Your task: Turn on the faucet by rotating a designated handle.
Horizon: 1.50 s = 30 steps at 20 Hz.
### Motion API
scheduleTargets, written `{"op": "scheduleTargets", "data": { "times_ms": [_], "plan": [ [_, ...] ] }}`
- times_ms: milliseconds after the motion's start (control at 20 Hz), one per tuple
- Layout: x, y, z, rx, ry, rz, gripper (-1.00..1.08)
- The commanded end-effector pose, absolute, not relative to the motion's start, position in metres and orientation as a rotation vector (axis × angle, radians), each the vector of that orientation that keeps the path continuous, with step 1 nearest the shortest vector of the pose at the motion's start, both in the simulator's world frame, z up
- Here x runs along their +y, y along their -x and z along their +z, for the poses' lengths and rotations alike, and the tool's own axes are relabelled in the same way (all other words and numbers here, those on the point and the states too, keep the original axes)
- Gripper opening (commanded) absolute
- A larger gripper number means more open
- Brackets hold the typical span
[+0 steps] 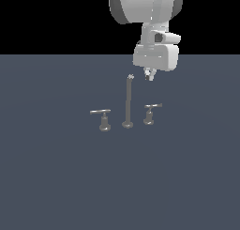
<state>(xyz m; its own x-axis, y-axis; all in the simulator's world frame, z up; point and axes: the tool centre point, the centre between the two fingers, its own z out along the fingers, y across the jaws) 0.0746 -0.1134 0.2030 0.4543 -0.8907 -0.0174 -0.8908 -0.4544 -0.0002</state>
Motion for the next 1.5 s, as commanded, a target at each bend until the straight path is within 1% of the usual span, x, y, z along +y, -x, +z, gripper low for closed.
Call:
{"op": "scheduleTargets", "data": {
  "times_ms": [0, 350, 650, 1100, 1450],
  "plan": [
    [-0.121, -0.083, 0.178, 1.709, 2.627, 0.017, -1.0],
    [-0.137, -0.097, 0.123, 1.857, 2.531, 0.007, -1.0],
    [-0.145, -0.101, 0.096, 1.924, 2.483, 0.002, -1.0],
    [-0.147, -0.102, 0.089, 1.941, 2.471, 0.001, -1.0],
    [-0.167, -0.081, 0.089, 1.941, 2.47, 0.001, -1.0]
  ]
}}
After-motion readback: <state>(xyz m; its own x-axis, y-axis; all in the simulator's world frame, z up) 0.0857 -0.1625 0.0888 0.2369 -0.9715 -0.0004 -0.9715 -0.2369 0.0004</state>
